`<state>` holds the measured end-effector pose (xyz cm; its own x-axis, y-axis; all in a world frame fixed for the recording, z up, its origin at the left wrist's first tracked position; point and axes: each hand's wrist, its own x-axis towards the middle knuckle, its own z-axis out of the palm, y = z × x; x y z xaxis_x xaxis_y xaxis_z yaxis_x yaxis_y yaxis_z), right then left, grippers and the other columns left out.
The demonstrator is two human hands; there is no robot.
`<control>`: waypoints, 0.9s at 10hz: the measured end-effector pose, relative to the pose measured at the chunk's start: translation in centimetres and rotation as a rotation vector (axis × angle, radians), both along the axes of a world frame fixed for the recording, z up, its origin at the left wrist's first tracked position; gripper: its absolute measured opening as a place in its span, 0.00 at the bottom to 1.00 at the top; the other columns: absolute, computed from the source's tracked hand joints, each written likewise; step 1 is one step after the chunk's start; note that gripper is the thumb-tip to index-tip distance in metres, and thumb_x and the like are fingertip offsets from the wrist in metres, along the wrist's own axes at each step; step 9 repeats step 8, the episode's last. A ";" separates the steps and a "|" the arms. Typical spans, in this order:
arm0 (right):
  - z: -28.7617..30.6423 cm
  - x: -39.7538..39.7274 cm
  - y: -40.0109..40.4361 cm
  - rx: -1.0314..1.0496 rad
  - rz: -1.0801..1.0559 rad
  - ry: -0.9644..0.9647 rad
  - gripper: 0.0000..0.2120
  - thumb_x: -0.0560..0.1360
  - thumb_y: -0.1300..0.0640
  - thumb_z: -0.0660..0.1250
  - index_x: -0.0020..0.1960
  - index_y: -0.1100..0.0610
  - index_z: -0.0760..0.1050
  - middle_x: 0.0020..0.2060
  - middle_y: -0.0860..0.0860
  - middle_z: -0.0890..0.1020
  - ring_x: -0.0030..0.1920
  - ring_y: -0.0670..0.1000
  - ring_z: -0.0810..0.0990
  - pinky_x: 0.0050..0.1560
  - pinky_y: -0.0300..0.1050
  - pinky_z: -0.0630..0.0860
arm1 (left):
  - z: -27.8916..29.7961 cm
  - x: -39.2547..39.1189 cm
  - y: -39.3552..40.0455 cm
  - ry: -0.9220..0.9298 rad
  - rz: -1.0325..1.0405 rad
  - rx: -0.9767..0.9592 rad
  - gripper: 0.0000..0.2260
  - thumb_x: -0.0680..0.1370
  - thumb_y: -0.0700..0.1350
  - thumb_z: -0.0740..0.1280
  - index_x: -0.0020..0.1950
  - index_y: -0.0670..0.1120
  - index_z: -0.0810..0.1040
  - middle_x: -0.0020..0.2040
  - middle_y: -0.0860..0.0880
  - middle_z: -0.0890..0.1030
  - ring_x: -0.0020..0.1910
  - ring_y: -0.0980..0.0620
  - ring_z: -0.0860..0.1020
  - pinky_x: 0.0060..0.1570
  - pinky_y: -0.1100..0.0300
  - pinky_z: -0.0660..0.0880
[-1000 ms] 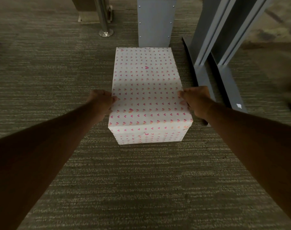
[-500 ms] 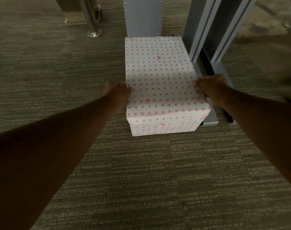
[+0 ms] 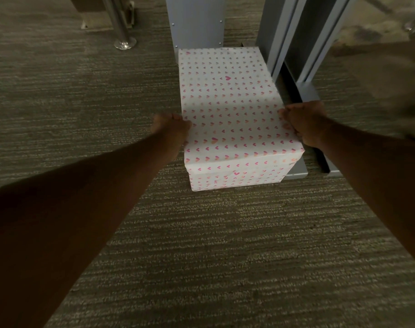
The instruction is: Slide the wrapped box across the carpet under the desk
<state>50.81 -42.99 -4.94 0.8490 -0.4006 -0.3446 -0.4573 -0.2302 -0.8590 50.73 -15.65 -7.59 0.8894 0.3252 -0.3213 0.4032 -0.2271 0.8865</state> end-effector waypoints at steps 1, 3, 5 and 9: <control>-0.1 0.3 -0.1 -0.004 0.007 0.003 0.18 0.76 0.55 0.70 0.65 0.59 0.74 0.42 0.48 0.78 0.39 0.45 0.78 0.35 0.41 0.72 | 0.1 0.2 -0.1 0.003 0.006 0.013 0.08 0.76 0.41 0.70 0.38 0.48 0.75 0.39 0.50 0.79 0.35 0.54 0.78 0.20 0.67 0.71; -0.4 0.9 -0.6 -0.039 0.026 0.003 0.16 0.77 0.55 0.70 0.62 0.59 0.77 0.47 0.52 0.82 0.37 0.46 0.78 0.33 0.39 0.72 | 0.2 0.6 -0.5 0.030 0.010 0.056 0.05 0.76 0.42 0.70 0.41 0.47 0.76 0.41 0.51 0.79 0.37 0.55 0.78 0.29 0.62 0.73; -1.0 0.9 -0.8 -0.065 0.018 -0.022 0.16 0.77 0.54 0.69 0.63 0.58 0.77 0.48 0.52 0.81 0.37 0.46 0.78 0.32 0.39 0.71 | 0.3 0.3 -0.4 0.027 -0.007 0.064 0.06 0.77 0.43 0.69 0.51 0.43 0.79 0.47 0.47 0.81 0.40 0.52 0.79 0.37 0.57 0.78; -1.8 0.1 0.0 -0.328 0.095 -0.093 0.24 0.77 0.44 0.66 0.70 0.54 0.73 0.63 0.56 0.79 0.59 0.56 0.79 0.43 0.40 0.73 | 0.7 -1.2 -1.4 0.005 -0.125 0.219 0.20 0.78 0.46 0.65 0.69 0.43 0.70 0.66 0.43 0.75 0.62 0.43 0.76 0.49 0.52 0.79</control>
